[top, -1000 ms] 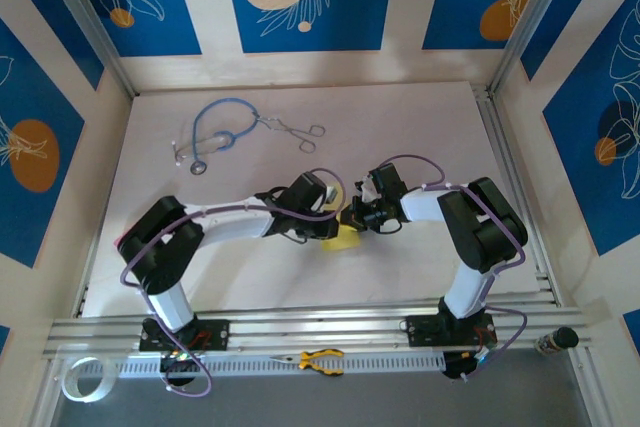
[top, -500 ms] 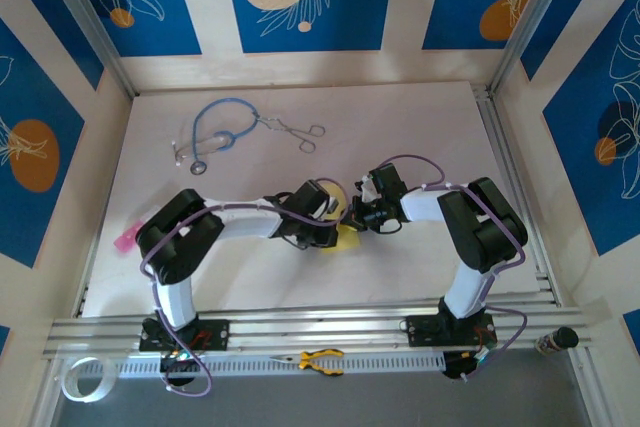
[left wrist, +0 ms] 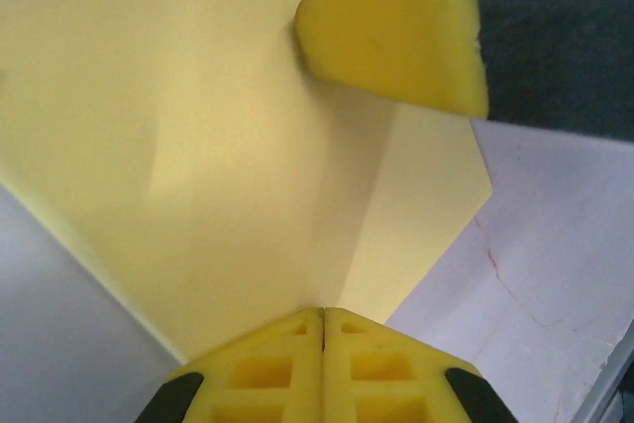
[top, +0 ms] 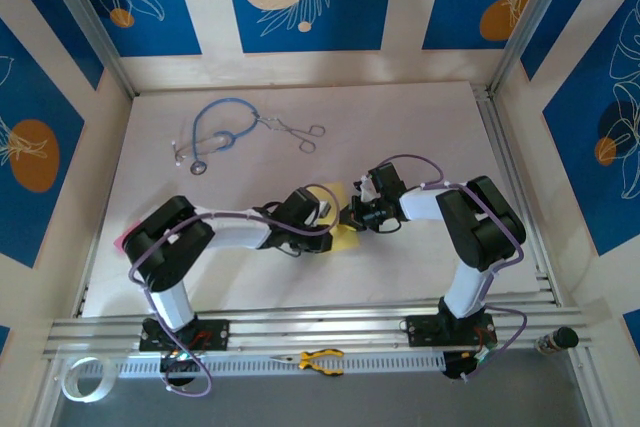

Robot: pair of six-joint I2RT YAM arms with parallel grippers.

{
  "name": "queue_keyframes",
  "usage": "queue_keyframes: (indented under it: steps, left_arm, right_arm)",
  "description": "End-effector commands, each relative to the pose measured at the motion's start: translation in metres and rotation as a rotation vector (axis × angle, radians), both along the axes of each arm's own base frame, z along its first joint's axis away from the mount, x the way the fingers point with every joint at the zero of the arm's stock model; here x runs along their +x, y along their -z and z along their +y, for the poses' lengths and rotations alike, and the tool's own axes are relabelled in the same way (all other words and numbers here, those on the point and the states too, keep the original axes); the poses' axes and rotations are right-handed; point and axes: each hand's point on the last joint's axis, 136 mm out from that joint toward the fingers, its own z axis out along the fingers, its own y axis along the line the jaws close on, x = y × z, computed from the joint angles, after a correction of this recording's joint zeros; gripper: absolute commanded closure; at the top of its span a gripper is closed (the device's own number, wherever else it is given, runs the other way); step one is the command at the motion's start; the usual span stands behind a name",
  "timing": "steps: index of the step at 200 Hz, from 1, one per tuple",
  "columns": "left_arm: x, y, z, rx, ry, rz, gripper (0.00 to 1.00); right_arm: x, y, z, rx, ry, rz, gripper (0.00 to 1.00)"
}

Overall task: Fold a paper plane with a square sheet of paper (pick it up from the middle)
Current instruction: Fold the triangle a second time at the center of the table.

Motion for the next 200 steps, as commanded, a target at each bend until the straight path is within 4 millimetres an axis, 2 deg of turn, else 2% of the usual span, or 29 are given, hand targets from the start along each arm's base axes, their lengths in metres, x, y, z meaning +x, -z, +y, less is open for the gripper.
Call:
queue_keyframes:
  steps: [1, 60, 83, 114, 141, 167, 200]
  left_arm:
    - [-0.026, 0.019, 0.023, 0.081, 0.007, 0.098, 0.94]
    - [-0.041, 0.023, 0.027, 0.049, -0.015, 0.170, 0.93]
    - [-0.041, 0.016, 0.021, -0.008, -0.028, 0.178, 0.93]
    - [-0.029, -0.014, 0.005, -0.099, -0.029, 0.140, 0.92]
    - [-0.010, -0.038, 0.002, -0.127, -0.053, 0.069, 0.90]
    - [0.010, -0.042, 0.002, -0.126, -0.082, 0.031, 0.89]
    - [0.026, -0.033, -0.003, -0.103, -0.090, 0.019, 0.91]
  right_arm:
    - [-0.019, 0.044, -0.027, -0.165, 0.046, 0.122, 1.00]
    - [-0.018, 0.044, -0.026, -0.160, 0.042, 0.123, 1.00]
    - [-0.018, 0.044, -0.026, -0.161, 0.043, 0.123, 1.00]
    - [-0.018, 0.044, -0.026, -0.161, 0.043, 0.123, 1.00]
    - [-0.018, 0.042, -0.026, -0.158, 0.043, 0.119, 1.00]
    - [-0.017, 0.041, -0.025, -0.154, 0.041, 0.119, 1.00]
    - [-0.016, 0.039, -0.025, -0.153, 0.037, 0.116, 1.00]
